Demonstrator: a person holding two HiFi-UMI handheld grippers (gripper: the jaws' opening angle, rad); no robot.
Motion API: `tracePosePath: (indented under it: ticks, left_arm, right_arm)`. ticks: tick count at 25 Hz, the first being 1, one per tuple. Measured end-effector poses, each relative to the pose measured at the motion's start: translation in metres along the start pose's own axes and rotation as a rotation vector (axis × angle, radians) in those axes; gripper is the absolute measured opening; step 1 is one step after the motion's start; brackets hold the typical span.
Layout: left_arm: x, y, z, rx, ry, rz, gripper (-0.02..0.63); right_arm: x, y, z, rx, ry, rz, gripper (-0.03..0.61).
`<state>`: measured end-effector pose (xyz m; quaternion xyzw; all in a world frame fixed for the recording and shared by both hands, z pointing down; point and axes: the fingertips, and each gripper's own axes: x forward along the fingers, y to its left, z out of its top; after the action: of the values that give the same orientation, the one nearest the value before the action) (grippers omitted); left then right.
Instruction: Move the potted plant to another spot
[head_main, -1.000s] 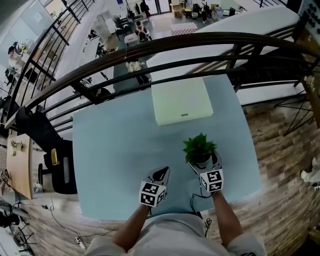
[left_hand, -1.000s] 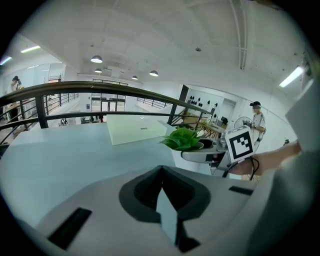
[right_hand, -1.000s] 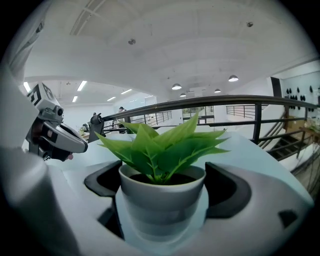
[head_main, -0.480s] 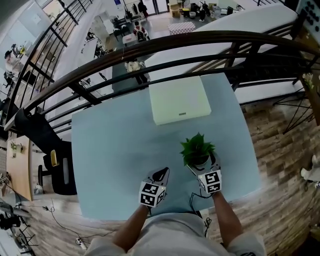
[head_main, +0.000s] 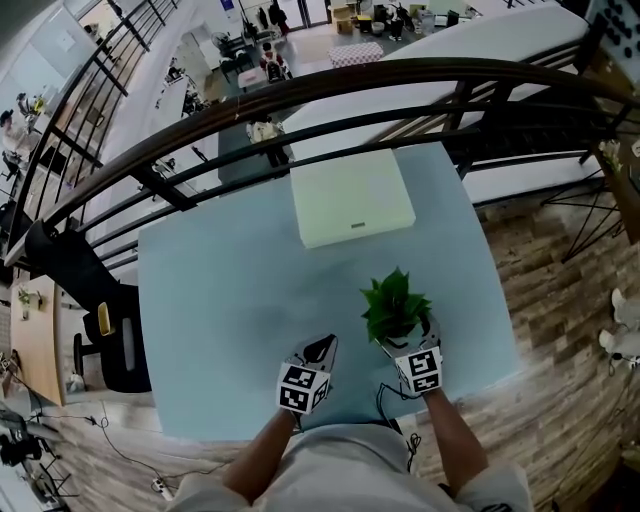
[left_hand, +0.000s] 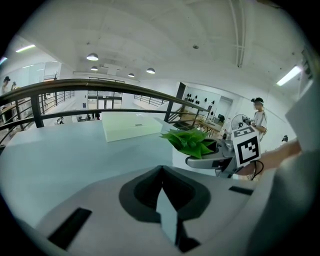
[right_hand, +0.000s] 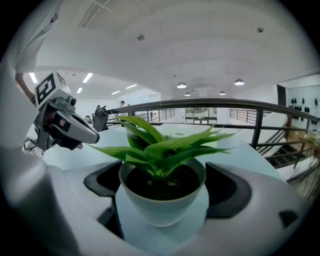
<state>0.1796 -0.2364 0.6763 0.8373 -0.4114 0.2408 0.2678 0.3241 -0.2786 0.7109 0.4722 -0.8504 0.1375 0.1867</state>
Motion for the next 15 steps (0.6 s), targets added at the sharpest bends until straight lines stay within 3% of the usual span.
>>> tracePosePath:
  ticks: [15]
  left_arm:
    - [-0.0048, -0.0096, -0.0082, 0.009, 0.023, -0.003, 0.012]
  right_arm:
    - [-0.011, 0.0031, -0.0076, 0.009, -0.015, -0.034, 0.522]
